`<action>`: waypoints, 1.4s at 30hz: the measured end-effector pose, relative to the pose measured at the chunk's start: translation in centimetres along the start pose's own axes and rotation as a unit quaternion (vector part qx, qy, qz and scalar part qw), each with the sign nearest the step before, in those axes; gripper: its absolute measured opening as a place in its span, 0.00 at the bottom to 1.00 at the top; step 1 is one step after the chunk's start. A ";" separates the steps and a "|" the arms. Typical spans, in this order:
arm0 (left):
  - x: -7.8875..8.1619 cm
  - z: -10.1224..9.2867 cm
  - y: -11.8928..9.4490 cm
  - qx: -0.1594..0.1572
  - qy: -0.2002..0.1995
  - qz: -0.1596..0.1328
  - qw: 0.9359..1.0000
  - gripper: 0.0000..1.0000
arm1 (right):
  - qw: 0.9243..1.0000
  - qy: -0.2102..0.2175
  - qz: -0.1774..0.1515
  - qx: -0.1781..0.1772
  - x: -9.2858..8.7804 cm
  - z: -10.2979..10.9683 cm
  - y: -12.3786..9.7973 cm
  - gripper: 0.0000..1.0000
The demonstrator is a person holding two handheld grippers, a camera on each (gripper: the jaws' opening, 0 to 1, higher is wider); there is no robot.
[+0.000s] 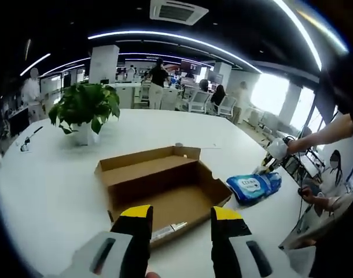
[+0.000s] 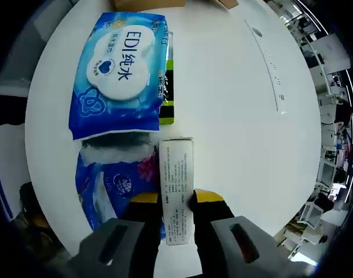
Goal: Operate the shoe box by opening the lid, removing the specified soft item, and placing it in the target area until the item is outside and the box remains undamaged.
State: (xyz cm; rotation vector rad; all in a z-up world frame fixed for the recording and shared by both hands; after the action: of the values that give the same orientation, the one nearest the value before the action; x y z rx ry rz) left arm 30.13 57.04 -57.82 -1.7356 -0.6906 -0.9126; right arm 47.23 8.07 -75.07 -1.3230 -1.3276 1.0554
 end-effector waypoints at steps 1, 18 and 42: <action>0.0 -0.1 0.1 -0.001 0.001 0.001 1.000 0.41 | 1.000 0.000 0.000 0.000 0.0 -0.1 0.0 0.18; 0.2 -0.3 1.0 -0.015 0.000 -0.002 1.000 0.41 | 0.999 0.033 -0.007 -0.006 -0.6 -0.1 -1.2 0.23; 0.4 -1.6 1.6 -0.055 0.001 -0.015 0.998 0.41 | 0.929 0.344 -0.123 -0.061 -1.1 -0.4 -7.6 0.24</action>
State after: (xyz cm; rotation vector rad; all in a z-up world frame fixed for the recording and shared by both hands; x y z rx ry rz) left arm 31.24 55.07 -57.95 -1.8260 -0.6783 -0.9886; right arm 46.21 6.69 -67.60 -1.3936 -0.9861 0.2809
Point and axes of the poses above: the point that each gripper's makers call its tool centre point, and the gripper's own axes: y roughly forward along the fingers, z roughly to its left, x roughly out of its top, the point moved 1 cm from there along -y, roughly backward along the fingers, and after that the axes turned 2 degrees about -z, right-handed, at the moved point
